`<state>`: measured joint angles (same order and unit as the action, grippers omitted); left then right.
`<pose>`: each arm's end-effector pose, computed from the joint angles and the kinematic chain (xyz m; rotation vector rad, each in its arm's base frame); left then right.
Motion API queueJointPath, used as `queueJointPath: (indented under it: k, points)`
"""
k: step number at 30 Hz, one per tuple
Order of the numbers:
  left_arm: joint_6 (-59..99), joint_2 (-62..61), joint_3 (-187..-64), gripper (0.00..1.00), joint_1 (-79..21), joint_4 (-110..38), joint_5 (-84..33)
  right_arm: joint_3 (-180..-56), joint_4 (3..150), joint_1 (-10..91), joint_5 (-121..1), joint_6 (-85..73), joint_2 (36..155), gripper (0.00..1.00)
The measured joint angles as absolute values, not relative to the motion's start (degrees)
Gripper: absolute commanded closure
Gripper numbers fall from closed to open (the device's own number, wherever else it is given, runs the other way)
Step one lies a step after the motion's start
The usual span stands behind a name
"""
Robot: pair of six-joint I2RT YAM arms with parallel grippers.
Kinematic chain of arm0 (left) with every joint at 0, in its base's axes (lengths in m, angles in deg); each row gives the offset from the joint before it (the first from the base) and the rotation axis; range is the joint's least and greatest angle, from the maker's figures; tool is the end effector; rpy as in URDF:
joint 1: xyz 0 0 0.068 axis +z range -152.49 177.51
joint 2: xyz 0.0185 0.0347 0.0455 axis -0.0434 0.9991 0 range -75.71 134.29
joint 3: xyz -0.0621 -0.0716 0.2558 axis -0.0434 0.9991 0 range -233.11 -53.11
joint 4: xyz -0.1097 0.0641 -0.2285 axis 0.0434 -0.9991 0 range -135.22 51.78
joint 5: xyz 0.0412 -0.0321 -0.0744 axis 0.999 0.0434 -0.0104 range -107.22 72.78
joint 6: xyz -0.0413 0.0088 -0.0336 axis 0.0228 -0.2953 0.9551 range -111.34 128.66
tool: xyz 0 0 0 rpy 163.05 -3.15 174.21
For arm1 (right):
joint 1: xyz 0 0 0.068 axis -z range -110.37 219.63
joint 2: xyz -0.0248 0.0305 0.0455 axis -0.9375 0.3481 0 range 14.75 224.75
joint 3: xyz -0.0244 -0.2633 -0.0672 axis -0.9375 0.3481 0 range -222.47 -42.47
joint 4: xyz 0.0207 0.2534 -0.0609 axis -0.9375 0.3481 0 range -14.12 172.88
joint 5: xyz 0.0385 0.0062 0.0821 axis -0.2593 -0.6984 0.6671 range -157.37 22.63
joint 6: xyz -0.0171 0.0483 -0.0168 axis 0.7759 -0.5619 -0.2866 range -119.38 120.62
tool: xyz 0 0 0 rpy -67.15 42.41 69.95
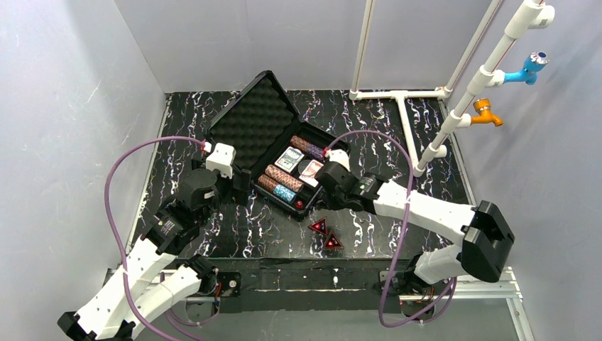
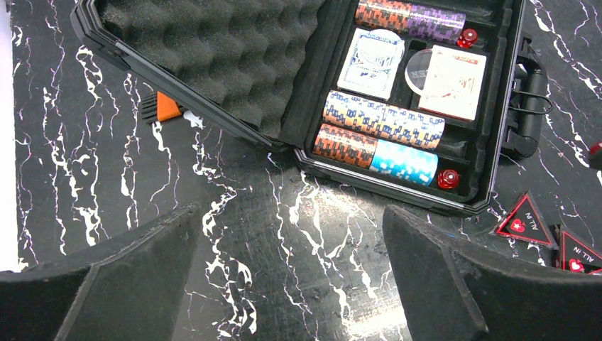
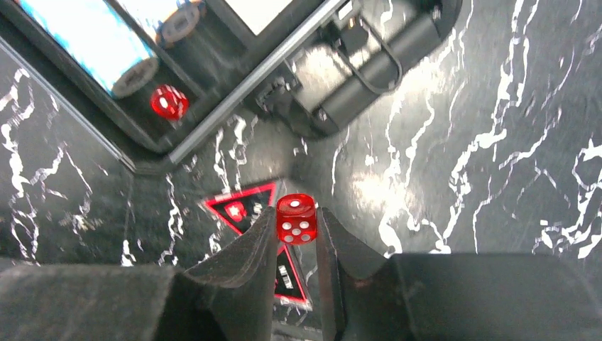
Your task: Pack up texas hold em set
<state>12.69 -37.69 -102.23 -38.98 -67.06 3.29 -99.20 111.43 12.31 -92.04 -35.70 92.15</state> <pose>0.1225 -0.0751 0.3495 0.2820 1.8416 -0.1535 0.1593 0.2207 0.2524 -0.2842 2.4180 0.1741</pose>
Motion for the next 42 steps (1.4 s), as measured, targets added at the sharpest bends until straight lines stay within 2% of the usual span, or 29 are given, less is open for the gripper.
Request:
queueJointPath:
  k: [16,24,42]
  points:
    - [12.7,-37.7,-102.2,0.01,-39.0,-67.0,3.3,-115.6,108.3,23.3,-89.9,-27.3,107.0,0.99]
    - [12.7,-37.7,-102.2,0.01,-39.0,-67.0,3.3,-119.7,107.3,29.5,-86.5,-25.1,112.5,0.99]
    - [12.7,-37.7,-102.2,0.01,-39.0,-67.1,3.4,-125.2,105.8,32.9,-84.5,-23.0,121.5,0.99]
